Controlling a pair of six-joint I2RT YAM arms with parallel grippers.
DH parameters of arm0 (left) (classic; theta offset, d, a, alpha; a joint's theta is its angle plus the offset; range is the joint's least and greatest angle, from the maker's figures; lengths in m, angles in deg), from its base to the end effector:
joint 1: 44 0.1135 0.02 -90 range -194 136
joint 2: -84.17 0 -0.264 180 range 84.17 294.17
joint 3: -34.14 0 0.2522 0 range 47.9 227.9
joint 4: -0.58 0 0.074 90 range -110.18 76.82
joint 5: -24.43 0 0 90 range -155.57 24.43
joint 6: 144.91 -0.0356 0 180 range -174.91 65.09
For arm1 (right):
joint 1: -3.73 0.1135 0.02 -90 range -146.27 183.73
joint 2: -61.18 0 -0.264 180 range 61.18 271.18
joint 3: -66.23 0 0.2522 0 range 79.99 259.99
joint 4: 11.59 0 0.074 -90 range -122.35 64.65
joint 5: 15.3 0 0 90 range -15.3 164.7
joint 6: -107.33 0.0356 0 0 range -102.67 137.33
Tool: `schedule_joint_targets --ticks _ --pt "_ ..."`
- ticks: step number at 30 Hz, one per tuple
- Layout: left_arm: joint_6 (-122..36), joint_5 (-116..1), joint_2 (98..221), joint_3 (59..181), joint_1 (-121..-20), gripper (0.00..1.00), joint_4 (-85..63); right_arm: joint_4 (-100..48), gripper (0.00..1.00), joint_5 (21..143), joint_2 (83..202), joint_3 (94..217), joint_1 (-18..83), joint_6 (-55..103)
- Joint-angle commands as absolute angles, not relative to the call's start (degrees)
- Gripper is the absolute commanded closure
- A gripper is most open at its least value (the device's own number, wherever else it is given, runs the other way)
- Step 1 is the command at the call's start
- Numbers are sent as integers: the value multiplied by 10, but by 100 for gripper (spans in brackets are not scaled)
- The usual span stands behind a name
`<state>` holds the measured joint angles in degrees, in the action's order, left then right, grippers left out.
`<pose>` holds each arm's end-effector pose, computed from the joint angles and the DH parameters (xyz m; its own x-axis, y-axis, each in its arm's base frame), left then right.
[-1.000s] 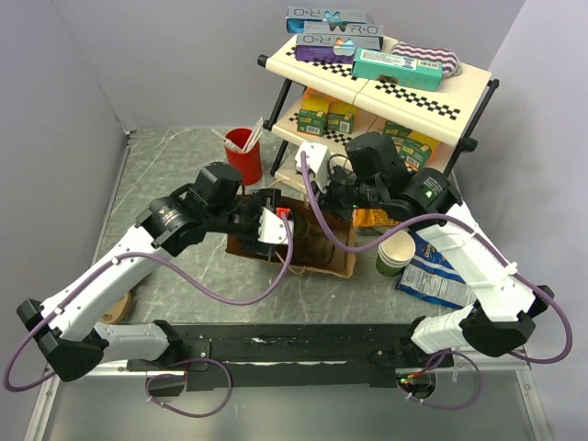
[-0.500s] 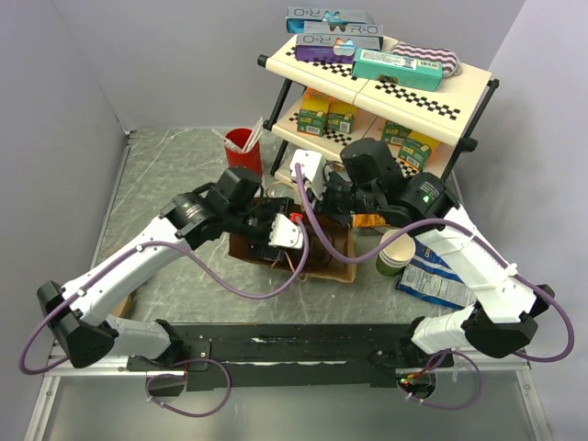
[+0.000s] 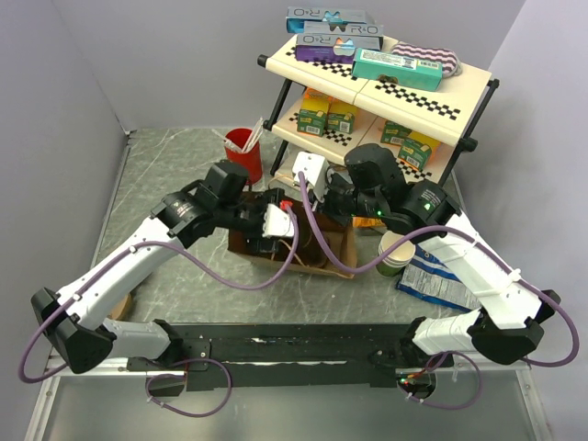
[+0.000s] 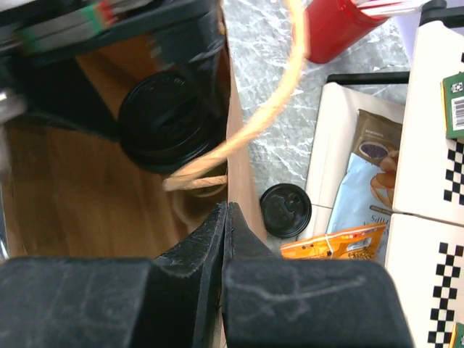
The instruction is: Pack the takeout coffee
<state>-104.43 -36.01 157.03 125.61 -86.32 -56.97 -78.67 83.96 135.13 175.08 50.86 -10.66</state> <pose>0.1825 -0.1900 0.3803 0.3596 0.5674 -0.7408 0.9178 -0.0721 0.3903 0.1633 0.1844 0.4534 0.0630 -0.6130 -0.7876 -0.8906 0.3216 -0.3215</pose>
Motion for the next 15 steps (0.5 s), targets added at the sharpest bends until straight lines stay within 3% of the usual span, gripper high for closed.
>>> schedule_joint_targets --ticks 1,15 --pt "-1010 -332 1579 1277 -843 99 -526 -754 100 837 1329 1754 515 -108" --pt "-958 -312 1539 1216 -839 99 -463 -739 100 825 1311 1721 521 -108"
